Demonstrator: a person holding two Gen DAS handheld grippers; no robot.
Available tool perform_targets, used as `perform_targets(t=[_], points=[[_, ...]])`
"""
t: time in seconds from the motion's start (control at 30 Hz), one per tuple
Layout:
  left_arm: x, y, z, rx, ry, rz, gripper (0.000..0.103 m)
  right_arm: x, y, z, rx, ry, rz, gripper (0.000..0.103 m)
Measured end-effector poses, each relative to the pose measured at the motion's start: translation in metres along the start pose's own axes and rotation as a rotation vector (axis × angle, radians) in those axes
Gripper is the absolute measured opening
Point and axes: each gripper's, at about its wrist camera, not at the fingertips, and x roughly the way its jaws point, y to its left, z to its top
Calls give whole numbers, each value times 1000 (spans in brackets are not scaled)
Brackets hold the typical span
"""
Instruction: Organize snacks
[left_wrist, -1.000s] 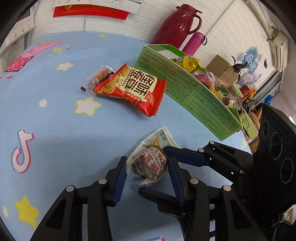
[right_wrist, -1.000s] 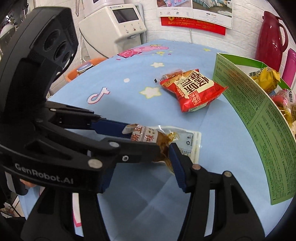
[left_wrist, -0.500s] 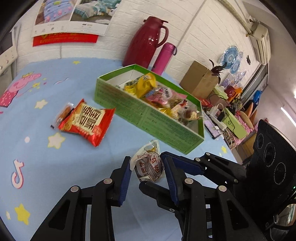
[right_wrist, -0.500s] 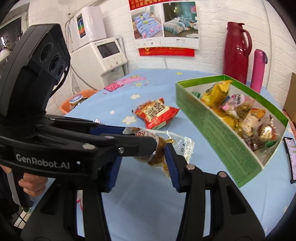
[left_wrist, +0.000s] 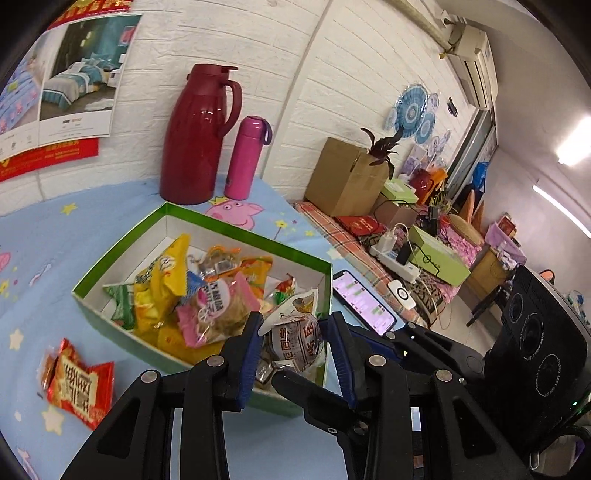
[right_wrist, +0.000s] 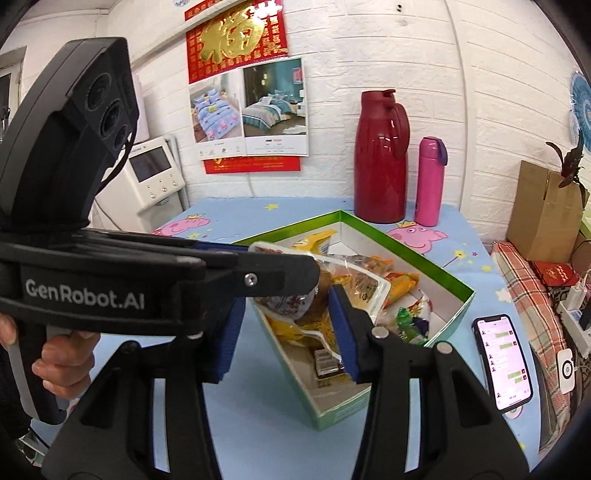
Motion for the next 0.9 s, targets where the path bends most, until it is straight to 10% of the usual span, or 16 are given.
perform_targets(t=[0.2,0.33,0.9], points=[[45,8,19,-4,24,24,38,26,-38,0,43,-2,3,54],[53,21,14,-33,7,110,83,37,-51,-12,94,21,-8,80],[-30,39,-16,-29,-45,208,84,-8,-9,-6,105,-26,34,102]])
